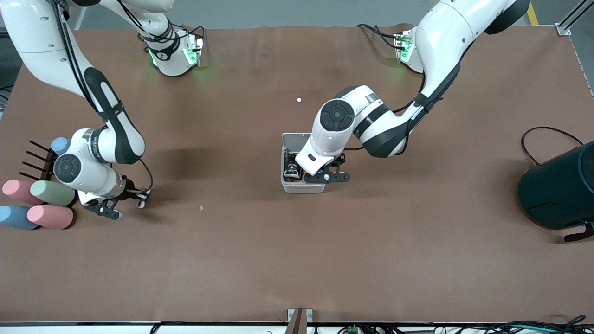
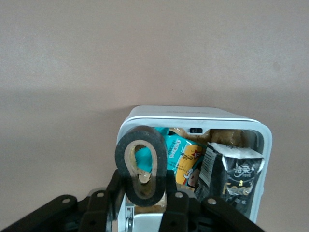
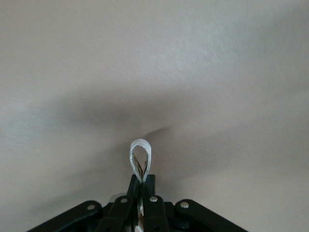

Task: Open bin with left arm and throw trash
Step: 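Drop the black tape roll into the bin with the left gripper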

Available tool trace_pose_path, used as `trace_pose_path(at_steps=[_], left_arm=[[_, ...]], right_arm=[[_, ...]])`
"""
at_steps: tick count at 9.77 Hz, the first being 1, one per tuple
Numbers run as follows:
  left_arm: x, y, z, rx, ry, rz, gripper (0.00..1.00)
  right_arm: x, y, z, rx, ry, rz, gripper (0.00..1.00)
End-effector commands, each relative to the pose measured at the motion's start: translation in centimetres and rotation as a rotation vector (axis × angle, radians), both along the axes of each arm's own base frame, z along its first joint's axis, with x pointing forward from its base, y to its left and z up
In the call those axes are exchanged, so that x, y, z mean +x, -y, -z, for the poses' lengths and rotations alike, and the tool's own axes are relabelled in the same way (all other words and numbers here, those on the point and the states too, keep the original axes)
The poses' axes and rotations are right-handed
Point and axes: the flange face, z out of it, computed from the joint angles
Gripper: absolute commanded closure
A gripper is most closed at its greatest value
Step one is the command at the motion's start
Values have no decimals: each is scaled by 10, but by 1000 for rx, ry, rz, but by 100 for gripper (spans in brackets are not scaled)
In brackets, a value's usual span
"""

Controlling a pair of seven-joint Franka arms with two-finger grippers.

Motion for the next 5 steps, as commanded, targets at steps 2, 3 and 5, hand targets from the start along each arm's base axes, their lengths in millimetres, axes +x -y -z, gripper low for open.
trace_pose_path(at_steps=[2,3,5], left_arm=[[1,-5,-17,28,21,-29,0],[5,-13,-23,45,18,-31,0],[32,-61,-65,59,50,-112,0]], right_arm=[[23,-61,-54,-9,-29,17,100],[29,-103,-76,-14,-27,54,100],[34,-186,-133,41,-83,77,100]])
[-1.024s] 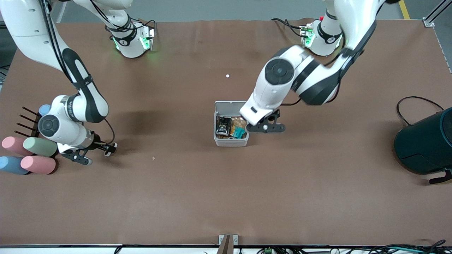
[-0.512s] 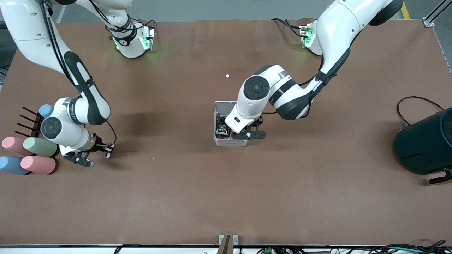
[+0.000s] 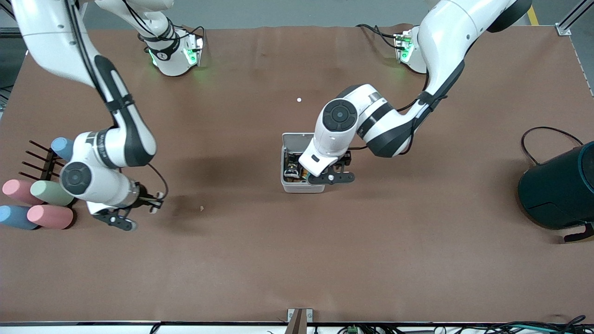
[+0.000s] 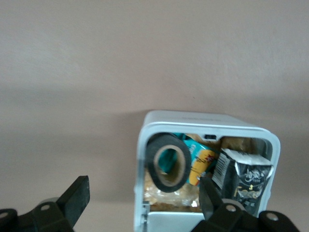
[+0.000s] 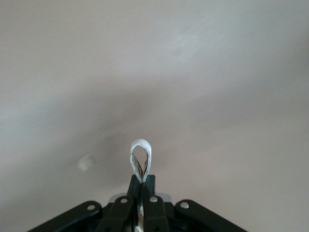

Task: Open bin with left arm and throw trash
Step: 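Drop the black tape roll into the bin with the left gripper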

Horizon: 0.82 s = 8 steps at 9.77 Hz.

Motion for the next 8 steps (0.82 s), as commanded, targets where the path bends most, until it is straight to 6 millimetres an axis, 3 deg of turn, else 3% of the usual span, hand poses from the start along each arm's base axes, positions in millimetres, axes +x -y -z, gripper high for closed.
trace_pose_path(at_steps=[1,3,4,5,6,7,8], left_arm=[[36,-75,-66,7,45,-130,0],[62,-155,-126,-27,56,-123,0],[72,-200,-141,-16,49,-117,0],[72,-237,-166,1,54,-56,0],[64,-258,-196,8,71,13,0],[59,-293,-217,33,44,34,0],[51,-312,-245,41,47,72,0]], right_arm=[[0,-87,-70,107,-25,43,100],[-21,-184,-106,136,5,71,100],[-31,-218,-118,144,22,96,100],[-55,-262,-123,148,27,61,100],[-65,-289,-127,169,60,32,100],[-74,-316,-120,190,108,-9,100],[-81,-334,-104,196,115,-30,100]])
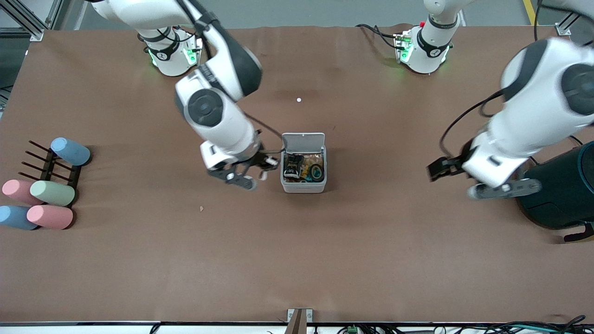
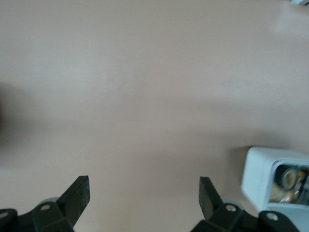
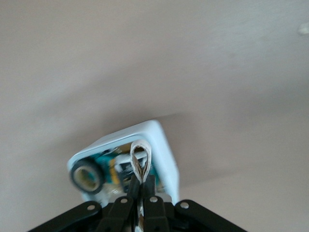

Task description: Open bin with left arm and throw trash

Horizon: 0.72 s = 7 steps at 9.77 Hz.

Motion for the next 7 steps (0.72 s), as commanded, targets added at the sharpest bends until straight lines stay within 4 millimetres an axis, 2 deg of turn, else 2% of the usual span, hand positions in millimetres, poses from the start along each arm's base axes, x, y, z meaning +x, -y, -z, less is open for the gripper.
trace_pose_path(at_steps=[1,2,3,4,5,6,7], left_arm=[[-27,-46,-61,37,17,63,0],[-36,-67,-80,27,35,72,0],[-47,-84,-87,39,6,77,0],[-66,-85,-85,54,-18,74,0],[-83,-91,-74,64,20,62,0],[-92,-104,-77,62,43,68,0],[-95,-107,-82,60,51,98,0]], right_arm=[[-7,-28,29,-7,12,-31,100],[-12,-35,36,-19,9,-47,100],[-17,-39,41,-29,10,-61,100],[-20,-41,49,-37,-3,-65,98],[-26,-48,54,-40,-8,-77,97],[-28,-51,57,-44,-11,-82,97],[-31,-55,69,-54,-24,-90,96]])
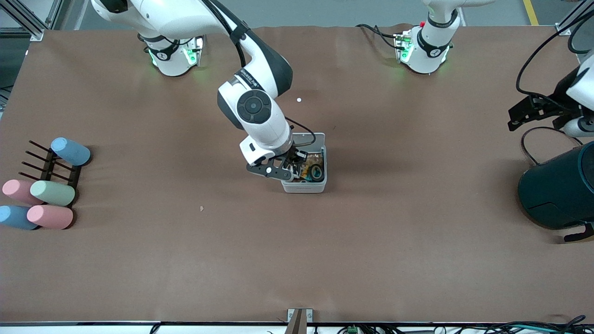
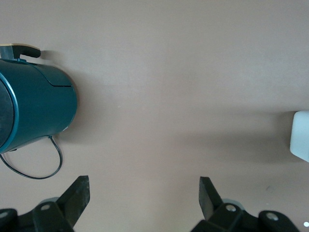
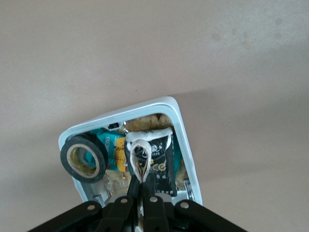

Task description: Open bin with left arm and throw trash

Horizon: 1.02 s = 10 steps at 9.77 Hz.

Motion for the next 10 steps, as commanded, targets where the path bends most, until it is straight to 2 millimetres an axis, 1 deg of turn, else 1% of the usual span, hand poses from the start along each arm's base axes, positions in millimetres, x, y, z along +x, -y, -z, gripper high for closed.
trace_pose_path(at_steps=[1,2,3,4,5,7,8,9,10], left_arm=[[-19,-7,-7,-10,31,31,0],[-17,-9,-10,-14,28,28,0],[-7,-4,-2,-12,-37,35,0],[0,-3,-6,-13,-39,36,0],[1,-3,-9,-13,-32,28,0],[3,-13,-5,-33,-39,-6,0],[4,-12,-6,-32,-36,-11,0],[4,-12,-6,-33,-33,-9,0],[5,-12,-5,-33,-35,-10,0]], right_arm=[[-4,-7,19,-28,-6,-16,96],[-4,-7,21,-30,-9,-16,91],[-3,-6,22,-31,-10,-14,81],[-3,-7,21,-30,-9,-14,74],[-3,-7,21,-31,-8,-15,49],[-5,-9,20,-30,-6,-21,40],[-5,-9,18,-28,-6,-19,40],[-2,-5,11,-26,-2,-15,40],[7,5,-6,-14,16,4,38]])
